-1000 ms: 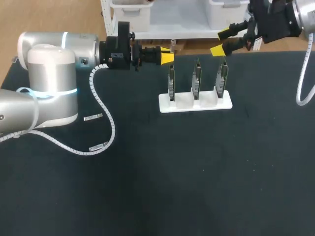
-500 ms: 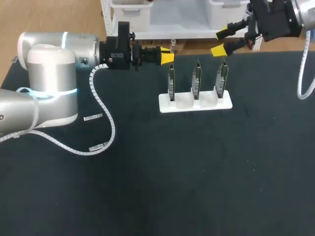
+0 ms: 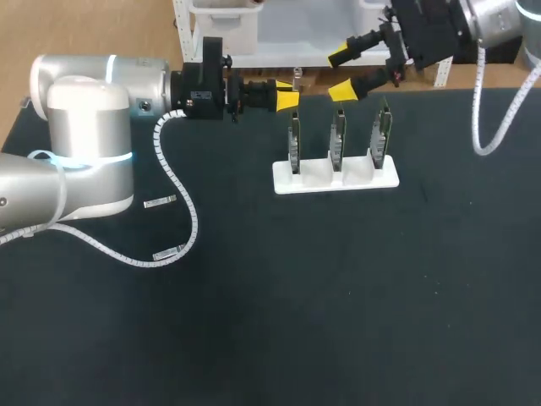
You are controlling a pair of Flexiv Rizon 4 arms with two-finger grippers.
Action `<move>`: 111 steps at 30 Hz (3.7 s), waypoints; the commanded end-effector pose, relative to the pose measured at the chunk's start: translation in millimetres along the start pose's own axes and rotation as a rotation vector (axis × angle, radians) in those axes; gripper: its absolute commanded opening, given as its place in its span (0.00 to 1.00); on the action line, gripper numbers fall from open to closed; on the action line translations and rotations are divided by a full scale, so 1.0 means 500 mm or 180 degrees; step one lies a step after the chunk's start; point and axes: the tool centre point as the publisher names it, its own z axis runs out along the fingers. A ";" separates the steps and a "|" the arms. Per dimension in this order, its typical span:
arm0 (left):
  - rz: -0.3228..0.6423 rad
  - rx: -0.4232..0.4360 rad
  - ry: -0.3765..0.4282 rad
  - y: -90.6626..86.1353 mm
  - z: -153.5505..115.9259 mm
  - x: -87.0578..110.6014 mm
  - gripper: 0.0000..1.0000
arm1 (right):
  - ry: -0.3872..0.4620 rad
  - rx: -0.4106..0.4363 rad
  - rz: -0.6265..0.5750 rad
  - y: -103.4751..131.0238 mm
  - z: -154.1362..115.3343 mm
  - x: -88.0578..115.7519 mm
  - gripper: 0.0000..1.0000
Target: Pick up the optical module with the left hand, and insert it into the network port with the right hand.
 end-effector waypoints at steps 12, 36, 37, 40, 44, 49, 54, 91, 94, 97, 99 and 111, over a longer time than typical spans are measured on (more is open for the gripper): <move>-0.0002 0.0002 0.0004 0.001 0.000 0.000 0.00 | 0.0095 -0.0304 -0.0092 -0.066 0.067 -0.023 1.00; -0.0002 0.0002 0.0004 0.001 0.000 0.000 0.00 | 0.0070 -0.0420 -0.0073 -0.056 0.097 -0.027 1.00; -0.0002 0.0002 0.0004 0.001 0.000 0.000 0.00 | 0.0069 -0.0431 -0.0072 -0.056 0.097 -0.028 1.00; -0.0002 0.0002 0.0004 0.001 0.000 0.000 0.00 | 0.0076 -0.0456 -0.0081 -0.052 0.097 -0.028 1.00; -0.0002 0.0002 0.0004 0.001 0.000 0.000 0.00 | 0.0079 -0.0478 -0.0097 -0.047 0.097 -0.028 1.00; -0.0002 0.0002 0.0004 0.001 0.000 0.000 0.00 | 0.0074 -0.0493 -0.0115 -0.045 0.098 -0.027 0.00; -0.0002 0.0002 0.0004 0.001 0.000 0.000 0.00 | 0.0061 -0.0497 -0.0114 -0.042 0.098 -0.026 0.00; 0.0101 0.0012 0.0190 -0.011 0.001 -0.015 1.00 | -0.0043 -0.0396 -0.0065 -0.028 0.066 -0.017 0.00; 0.0133 -0.0030 0.0272 -0.015 -0.004 -0.020 1.00 | -0.0054 -0.0394 -0.0059 -0.027 0.063 -0.015 0.00; 0.0160 -0.0116 0.0398 -0.021 -0.019 -0.024 1.00 | -0.0060 -0.0392 -0.0056 -0.026 0.060 -0.014 0.00; 0.0149 -0.0188 0.0479 -0.024 -0.031 -0.025 1.00 | -0.0062 -0.0392 -0.0057 -0.025 0.059 -0.013 0.00; 0.0239 -0.0237 0.1135 -0.042 -0.090 -0.017 1.00 | -0.0037 -0.0432 -0.0097 -0.019 0.058 -0.014 0.00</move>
